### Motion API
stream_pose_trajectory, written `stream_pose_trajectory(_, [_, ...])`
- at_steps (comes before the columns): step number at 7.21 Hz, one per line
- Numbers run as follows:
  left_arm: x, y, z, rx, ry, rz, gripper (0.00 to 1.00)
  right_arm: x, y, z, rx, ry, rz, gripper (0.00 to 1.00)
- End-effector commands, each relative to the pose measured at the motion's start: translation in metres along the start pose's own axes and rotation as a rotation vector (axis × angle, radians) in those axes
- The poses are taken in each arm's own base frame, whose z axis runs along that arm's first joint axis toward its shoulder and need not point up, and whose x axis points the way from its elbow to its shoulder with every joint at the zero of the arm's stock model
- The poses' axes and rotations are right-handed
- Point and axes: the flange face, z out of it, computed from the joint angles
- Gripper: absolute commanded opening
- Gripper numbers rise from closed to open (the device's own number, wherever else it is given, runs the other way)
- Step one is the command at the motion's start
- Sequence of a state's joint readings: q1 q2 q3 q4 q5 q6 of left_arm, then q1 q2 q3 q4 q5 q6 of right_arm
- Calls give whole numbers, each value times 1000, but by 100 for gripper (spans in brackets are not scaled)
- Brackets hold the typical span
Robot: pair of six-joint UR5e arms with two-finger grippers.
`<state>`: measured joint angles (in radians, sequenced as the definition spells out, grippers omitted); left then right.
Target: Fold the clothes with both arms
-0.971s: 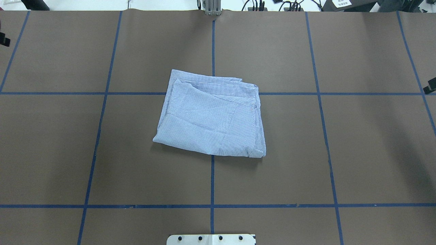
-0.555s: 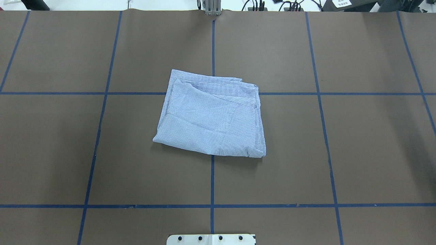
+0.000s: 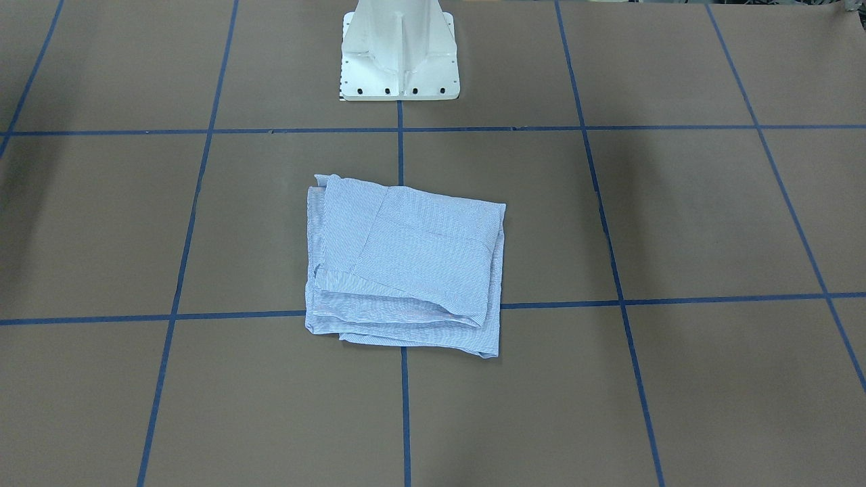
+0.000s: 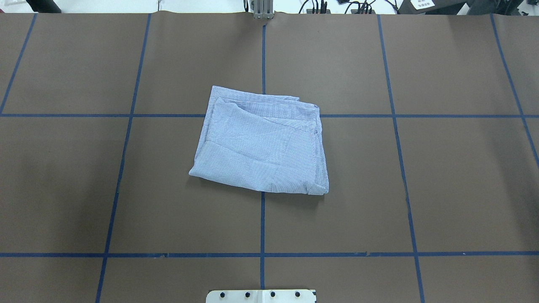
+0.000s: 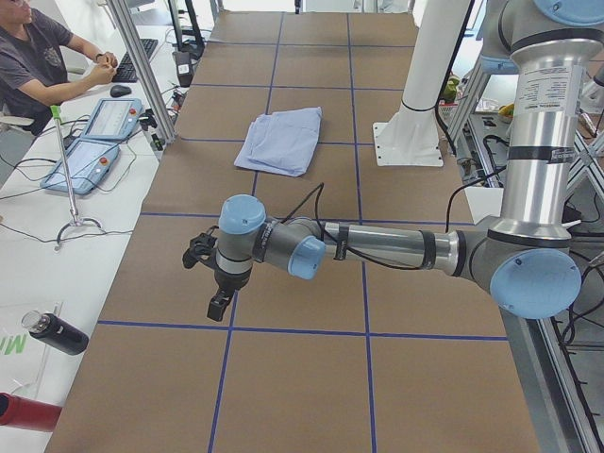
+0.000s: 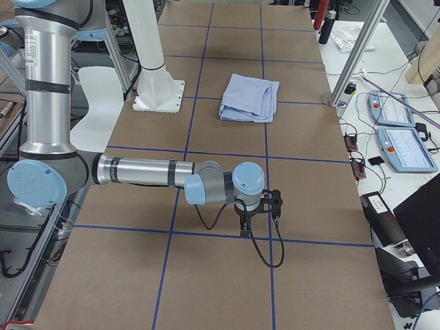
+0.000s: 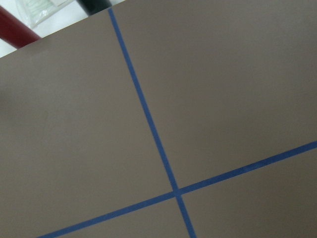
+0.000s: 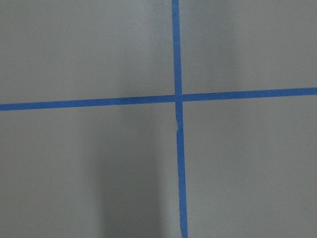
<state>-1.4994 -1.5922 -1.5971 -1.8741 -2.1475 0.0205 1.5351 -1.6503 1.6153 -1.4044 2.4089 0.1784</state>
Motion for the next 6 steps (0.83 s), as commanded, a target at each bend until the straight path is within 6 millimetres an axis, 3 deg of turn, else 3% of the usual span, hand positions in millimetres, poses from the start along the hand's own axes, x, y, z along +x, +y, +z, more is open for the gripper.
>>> stream_pose_trajectory(1, [0,7,-8,-82,-2,-67,100,7,2,5,-16,-1,28,100])
stream_pose_trajectory(2, [13,9,-25,-153,4,-110,100,8,4,5,-16,-2,28,100])
stream_pose_trajectory(3, [21,14,-26,-224,73,-165,100,7,4,5,-13,0,24,100])
stream_pose_trajectory(4, [19,28,-13,-255,155,-193,100,9,4,6,-14,5,26,100])
stream_pose_trajectory(6, [11,37,1,-281,172,-187,100,14,6,10,-27,9,41,100])
